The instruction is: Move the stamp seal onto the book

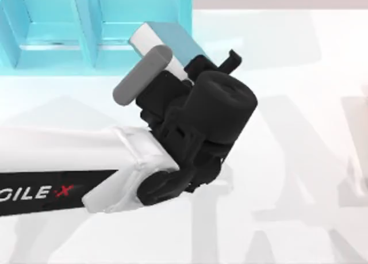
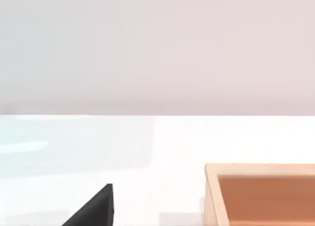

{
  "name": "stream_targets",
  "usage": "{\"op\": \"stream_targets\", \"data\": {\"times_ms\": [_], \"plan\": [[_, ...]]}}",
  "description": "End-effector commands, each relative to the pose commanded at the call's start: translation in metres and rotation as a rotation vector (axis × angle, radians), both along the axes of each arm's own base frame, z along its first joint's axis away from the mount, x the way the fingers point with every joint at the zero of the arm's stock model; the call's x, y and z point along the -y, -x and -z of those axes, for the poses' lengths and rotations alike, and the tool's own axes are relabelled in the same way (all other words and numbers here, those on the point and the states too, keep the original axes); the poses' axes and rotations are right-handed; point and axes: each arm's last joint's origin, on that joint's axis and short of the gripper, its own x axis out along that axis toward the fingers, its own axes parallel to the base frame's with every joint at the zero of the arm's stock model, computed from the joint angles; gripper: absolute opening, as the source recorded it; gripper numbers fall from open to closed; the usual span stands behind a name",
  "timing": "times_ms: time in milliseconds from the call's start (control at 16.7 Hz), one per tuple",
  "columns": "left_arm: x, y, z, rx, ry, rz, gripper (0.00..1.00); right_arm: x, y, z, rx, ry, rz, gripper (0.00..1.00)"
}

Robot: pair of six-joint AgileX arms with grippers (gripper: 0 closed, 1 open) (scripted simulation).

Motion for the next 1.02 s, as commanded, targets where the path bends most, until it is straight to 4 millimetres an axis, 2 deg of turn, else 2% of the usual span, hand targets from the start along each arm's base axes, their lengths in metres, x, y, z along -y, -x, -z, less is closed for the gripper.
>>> {"op": "stream_targets", "data": {"times_ms": [240, 480, 720, 1020], "plan": [[0.031, 0.024, 0.029, 0.005, 0.317, -0.142, 0.0, 0.0, 0.0, 0.0, 0.0, 0.0, 0.0, 1.0], [0.049, 0.047, 0.051, 0.04, 0.548, -0.24, 0.0, 0.0, 0.0, 0.0, 0.0, 0.0, 0.0, 1.0], [0.058, 0.063, 0.064, 0.072, 0.665, -0.282, 0.0, 0.0, 0.0, 0.0, 0.0, 0.0, 0.0, 1.0], [0.06, 0.066, 0.067, 0.08, 0.688, -0.289, 0.0, 0.0, 0.0, 0.0, 0.0, 0.0, 0.0, 1.0]]}}
